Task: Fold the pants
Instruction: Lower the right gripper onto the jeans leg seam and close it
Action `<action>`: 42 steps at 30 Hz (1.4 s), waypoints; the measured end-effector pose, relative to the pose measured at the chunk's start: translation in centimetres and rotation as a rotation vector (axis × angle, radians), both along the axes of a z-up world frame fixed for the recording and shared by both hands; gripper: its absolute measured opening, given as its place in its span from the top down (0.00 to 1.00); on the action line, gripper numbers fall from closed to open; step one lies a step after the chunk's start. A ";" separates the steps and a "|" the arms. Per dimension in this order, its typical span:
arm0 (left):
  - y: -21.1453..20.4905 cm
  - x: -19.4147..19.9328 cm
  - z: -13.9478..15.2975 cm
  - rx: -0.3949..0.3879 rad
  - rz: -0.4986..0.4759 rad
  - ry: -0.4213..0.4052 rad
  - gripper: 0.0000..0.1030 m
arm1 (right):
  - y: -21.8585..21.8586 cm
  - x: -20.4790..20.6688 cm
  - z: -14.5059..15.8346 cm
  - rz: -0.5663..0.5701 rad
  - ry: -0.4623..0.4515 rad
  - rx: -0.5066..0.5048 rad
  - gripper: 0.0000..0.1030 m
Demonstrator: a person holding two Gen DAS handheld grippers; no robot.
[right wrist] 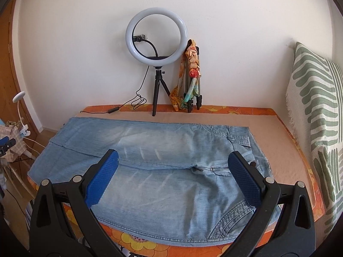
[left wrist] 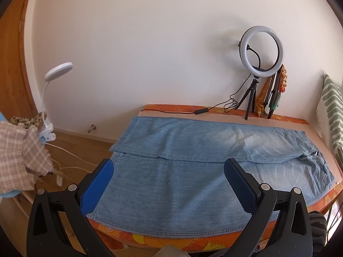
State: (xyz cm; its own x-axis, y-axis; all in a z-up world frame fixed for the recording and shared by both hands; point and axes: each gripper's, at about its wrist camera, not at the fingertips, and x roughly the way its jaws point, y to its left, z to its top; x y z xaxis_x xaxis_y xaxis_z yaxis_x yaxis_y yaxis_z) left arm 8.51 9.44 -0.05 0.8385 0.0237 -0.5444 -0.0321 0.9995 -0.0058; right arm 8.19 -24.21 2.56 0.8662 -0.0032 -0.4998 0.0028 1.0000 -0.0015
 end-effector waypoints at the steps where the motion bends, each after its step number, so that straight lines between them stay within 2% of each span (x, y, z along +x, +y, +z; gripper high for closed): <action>1: 0.4 0.6 0.1 0.008 0.001 0.004 0.01 | 0.0 0.6 0.4 0.012 0.004 0.003 0.00; 5: 2.5 3.6 0.4 0.000 0.000 0.029 0.01 | 0.3 3.9 2.5 0.061 0.018 0.032 0.00; 8: 4.3 6.5 0.1 -0.050 -0.027 0.075 0.01 | 1.6 6.8 3.8 0.104 0.029 0.008 0.00; 10: 5.5 8.5 -0.1 -0.058 -0.004 0.103 0.02 | 2.8 9.1 4.2 0.144 0.043 -0.016 0.00; 16: 8.4 14.0 -1.0 -0.060 0.030 0.159 0.03 | 5.4 16.6 3.1 0.247 0.120 -0.047 0.00; 22: 8.9 19.2 -3.0 0.014 0.036 0.232 0.05 | 7.0 23.7 0.2 0.287 0.168 -0.085 0.00; 28: 9.0 24.4 -5.2 -0.016 0.021 0.283 0.07 | 7.7 30.2 -4.2 0.324 0.216 -0.126 0.00; 34: 7.1 29.1 -8.3 -0.071 -0.010 0.340 0.07 | 9.0 35.8 -10.1 0.434 0.300 -0.162 0.00; 38: 5.8 31.9 -10.6 -0.077 -0.018 0.374 0.08 | 9.2 38.6 -13.2 0.445 0.344 -0.153 0.05; 42: 4.9 34.2 -12.7 -0.078 -0.021 0.391 0.08 | 9.3 41.2 -15.9 0.461 0.391 -0.198 0.08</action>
State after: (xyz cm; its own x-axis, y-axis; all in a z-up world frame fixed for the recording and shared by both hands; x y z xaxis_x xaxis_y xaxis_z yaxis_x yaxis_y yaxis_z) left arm 42.72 14.36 -12.74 0.5677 -0.0456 -0.8220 -0.0263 0.9970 -0.0734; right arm 49.38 -14.86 -13.29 0.5543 0.2020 -0.8074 -0.4662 0.8790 -0.1002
